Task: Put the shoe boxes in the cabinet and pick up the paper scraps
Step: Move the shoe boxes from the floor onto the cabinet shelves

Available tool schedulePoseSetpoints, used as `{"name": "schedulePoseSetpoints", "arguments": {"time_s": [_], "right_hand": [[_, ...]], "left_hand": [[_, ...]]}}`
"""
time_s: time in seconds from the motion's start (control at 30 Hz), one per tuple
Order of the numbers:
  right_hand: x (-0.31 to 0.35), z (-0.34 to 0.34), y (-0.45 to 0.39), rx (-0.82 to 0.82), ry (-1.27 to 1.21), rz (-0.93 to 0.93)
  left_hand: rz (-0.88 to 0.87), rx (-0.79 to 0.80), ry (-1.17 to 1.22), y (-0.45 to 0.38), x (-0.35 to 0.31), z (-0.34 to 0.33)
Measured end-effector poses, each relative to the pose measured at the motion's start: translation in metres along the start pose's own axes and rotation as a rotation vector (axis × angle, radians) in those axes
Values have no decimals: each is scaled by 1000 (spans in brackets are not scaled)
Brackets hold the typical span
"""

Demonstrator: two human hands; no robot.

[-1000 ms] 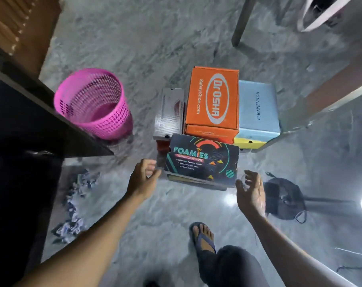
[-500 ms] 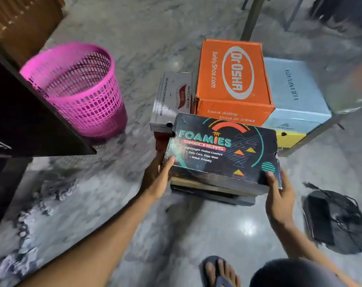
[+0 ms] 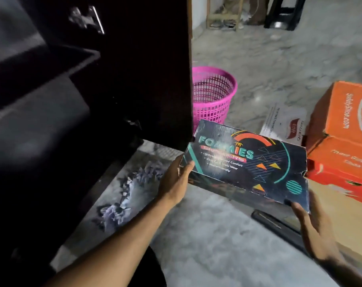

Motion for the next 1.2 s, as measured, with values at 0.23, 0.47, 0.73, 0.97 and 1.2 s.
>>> {"name": "schedulePoseSetpoints", "arguments": {"time_s": [0.23, 0.47, 0.73, 0.97, 1.2], "right_hand": [[62, -127, -62, 253, 148, 118], [87, -291, -117, 535, 185, 195], [125, -470, -122, 616, 19, 194], [124, -609, -80, 759, -77, 222], [122, -681, -50, 904, -107, 292]], "left_hand": [[208, -339, 179, 6, 68, 123], [331, -662, 350, 9, 154, 204], [362, -1085, 426, 51, 220, 278], [513, -1331, 468, 83, 292, 326], [635, -1406, 392, 99, 342, 334]]}}
Point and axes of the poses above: each hand's wrist, its own y-axis away from the middle knuckle, its own z-axis out of the back of the hand, x = y × z, the point moved 8 cm from there along -y, towards the middle knuckle
